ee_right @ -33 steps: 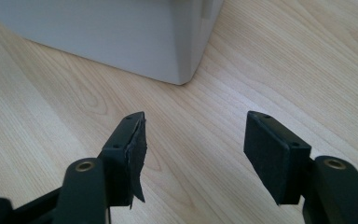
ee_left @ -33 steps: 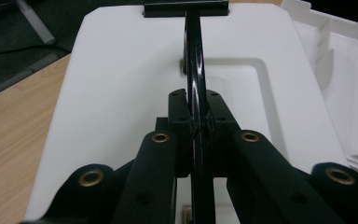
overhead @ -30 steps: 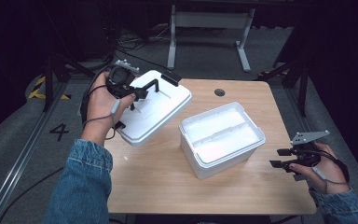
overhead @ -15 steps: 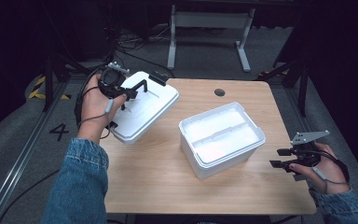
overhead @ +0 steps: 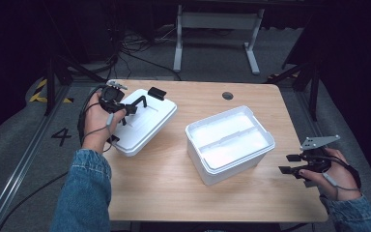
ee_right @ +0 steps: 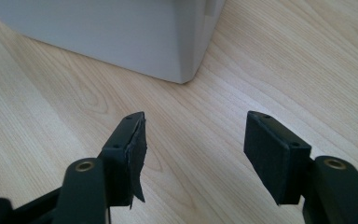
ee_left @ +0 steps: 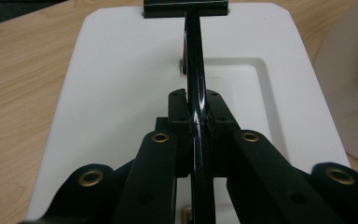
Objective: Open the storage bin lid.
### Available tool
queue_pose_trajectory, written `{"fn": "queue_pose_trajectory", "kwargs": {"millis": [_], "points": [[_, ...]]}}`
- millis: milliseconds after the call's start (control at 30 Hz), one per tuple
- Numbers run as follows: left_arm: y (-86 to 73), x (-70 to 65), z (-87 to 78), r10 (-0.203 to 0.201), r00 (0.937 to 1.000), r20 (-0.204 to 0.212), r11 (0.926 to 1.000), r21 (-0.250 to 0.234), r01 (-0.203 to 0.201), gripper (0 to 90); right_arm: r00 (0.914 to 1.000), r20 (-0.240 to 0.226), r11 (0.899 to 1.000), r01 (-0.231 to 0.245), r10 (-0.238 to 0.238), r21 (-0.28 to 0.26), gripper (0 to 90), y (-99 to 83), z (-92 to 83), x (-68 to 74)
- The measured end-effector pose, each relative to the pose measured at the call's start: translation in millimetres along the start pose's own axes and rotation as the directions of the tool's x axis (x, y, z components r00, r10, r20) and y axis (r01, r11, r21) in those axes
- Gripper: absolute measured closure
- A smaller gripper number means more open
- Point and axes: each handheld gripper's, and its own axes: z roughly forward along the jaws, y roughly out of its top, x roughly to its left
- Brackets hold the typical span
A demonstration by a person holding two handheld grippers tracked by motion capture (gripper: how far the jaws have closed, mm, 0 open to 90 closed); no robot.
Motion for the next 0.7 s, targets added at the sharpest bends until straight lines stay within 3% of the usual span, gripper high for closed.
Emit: {"fn": "queue_pose_trajectory", "kwargs": {"millis": [700], "points": [[-47.1,12.0,43.6,-0.073,0.9948,0.071,0.9973,0.000,0.073,84.1,1.0000,0.001,1.000,0.002,-0.002,0.008,40.0,0.2,2.3,0.2]]}}
